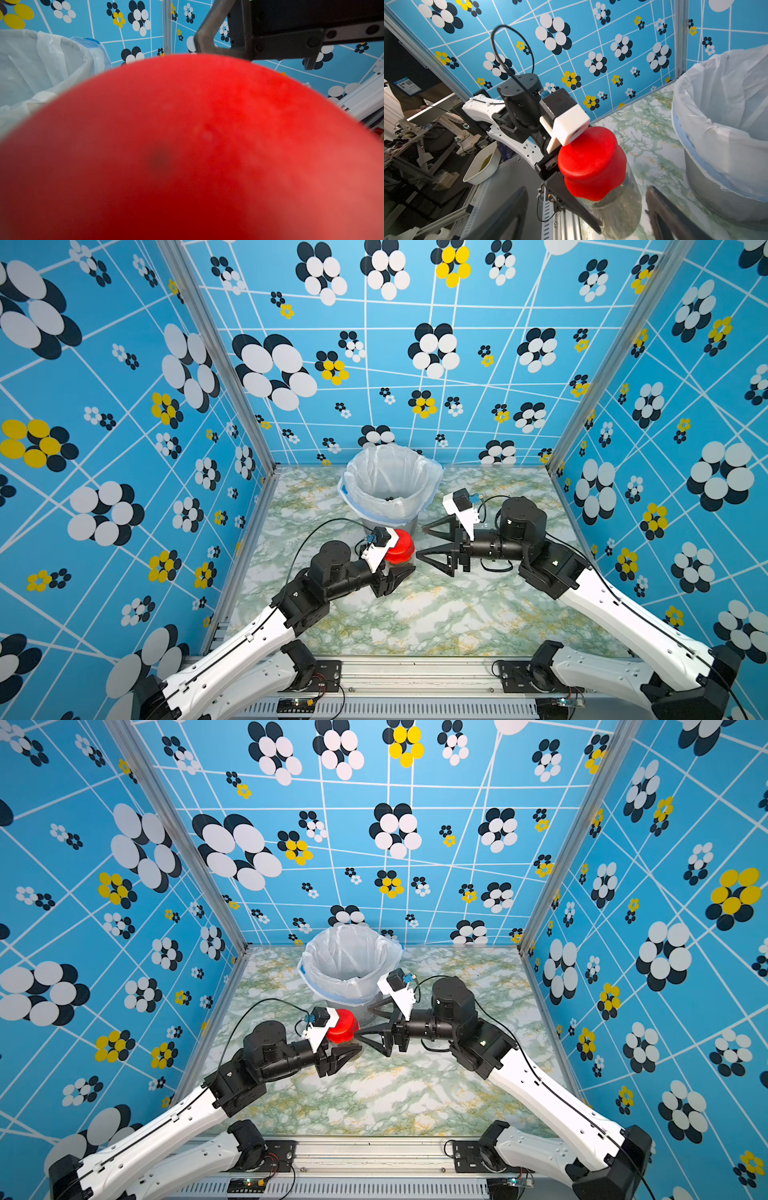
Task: Empty moldy mung beans from jars
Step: Pick up the jar from the center of the board.
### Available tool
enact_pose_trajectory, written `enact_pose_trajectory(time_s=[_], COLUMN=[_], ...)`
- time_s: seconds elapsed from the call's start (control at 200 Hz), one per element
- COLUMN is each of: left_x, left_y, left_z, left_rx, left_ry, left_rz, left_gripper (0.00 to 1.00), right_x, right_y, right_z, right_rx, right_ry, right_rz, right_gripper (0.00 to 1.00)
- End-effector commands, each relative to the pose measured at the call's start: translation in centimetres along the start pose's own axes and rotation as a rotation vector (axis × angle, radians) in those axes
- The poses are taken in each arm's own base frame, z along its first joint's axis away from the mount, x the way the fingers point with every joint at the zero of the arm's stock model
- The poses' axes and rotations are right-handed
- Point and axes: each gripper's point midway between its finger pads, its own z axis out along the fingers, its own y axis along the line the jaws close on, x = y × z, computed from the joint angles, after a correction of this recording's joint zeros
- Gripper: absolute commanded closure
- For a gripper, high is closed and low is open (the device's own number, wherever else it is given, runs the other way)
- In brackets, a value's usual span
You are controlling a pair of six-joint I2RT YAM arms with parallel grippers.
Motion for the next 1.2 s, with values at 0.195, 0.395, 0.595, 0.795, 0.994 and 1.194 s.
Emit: enact_pose_trajectory(time_s=[0.195,0.395,0.595,0.795,0.994,1.194], left_x=[-3.1,-3.1,-3.3,-4.8,-5.6,-5.7], left_y=[-1.7,-2.1,-2.1,-1.7,-1.8,-1.7], left_z=[0.2,0.8,1.4,1.3,1.6,2.1], left_rx=[0.107,0.149,0.16,0.154,0.172,0.178], left_ry=[-0.014,0.006,0.02,-0.015,-0.027,-0.021], left_rz=[0.032,0.028,0.041,0.056,0.058,0.051], left_gripper=[0.5,0.5,0.51,0.51,0.52,0.52], right_x=[-0.1,-0.6,0.0,0.5,1.0,0.9], right_y=[0.9,1.0,0.9,1.1,0.8,0.8], right_z=[1.4,1.8,2.4,2.4,3.0,3.3], right_rx=[-0.041,-0.058,-0.073,-0.082,-0.075,-0.08], right_ry=[0.023,-0.002,0.028,0.044,0.067,0.061], right_rz=[-0.043,-0.035,-0.027,-0.034,-0.037,-0.046], right_gripper=[0.08,0.08,0.09,0.08,0.08,0.29])
